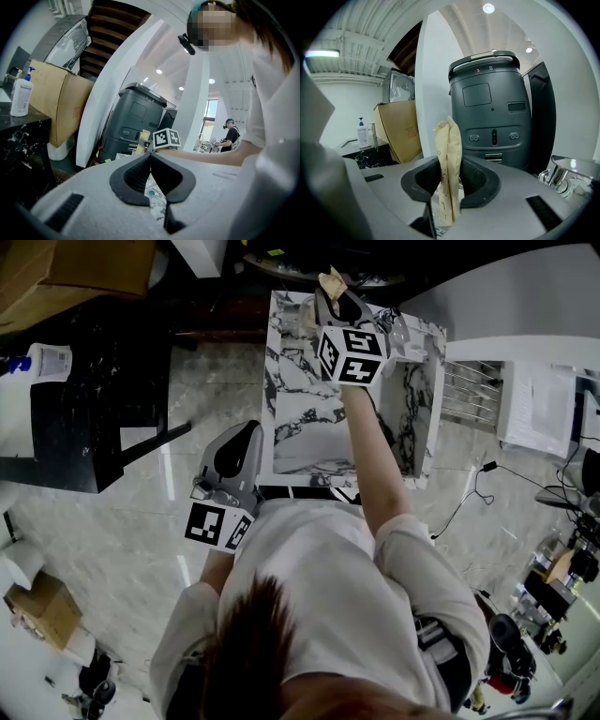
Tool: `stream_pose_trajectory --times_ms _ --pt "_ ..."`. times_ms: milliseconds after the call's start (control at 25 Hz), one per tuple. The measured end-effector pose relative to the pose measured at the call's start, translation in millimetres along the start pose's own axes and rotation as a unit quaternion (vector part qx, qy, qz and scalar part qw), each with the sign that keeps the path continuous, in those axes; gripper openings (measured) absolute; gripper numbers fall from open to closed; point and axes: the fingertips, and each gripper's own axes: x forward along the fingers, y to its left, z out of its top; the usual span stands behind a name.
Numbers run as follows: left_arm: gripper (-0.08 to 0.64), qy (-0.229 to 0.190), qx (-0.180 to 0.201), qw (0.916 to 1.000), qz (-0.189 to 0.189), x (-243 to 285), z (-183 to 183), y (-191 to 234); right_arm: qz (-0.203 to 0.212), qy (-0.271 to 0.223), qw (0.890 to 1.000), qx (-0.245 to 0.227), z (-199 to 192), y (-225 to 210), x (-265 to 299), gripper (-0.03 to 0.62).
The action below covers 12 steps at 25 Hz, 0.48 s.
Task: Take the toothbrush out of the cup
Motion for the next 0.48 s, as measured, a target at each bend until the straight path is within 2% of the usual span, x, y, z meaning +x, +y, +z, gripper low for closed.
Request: stream_pose_trajectory --times_ms 480 --pt "0.015 -0.004 0.002 1.0000 0.002 -7.8 0.1 0.0 -0.002 -0.002 1.000 -0.005 -1.5 0.3 -0.4 0.103"
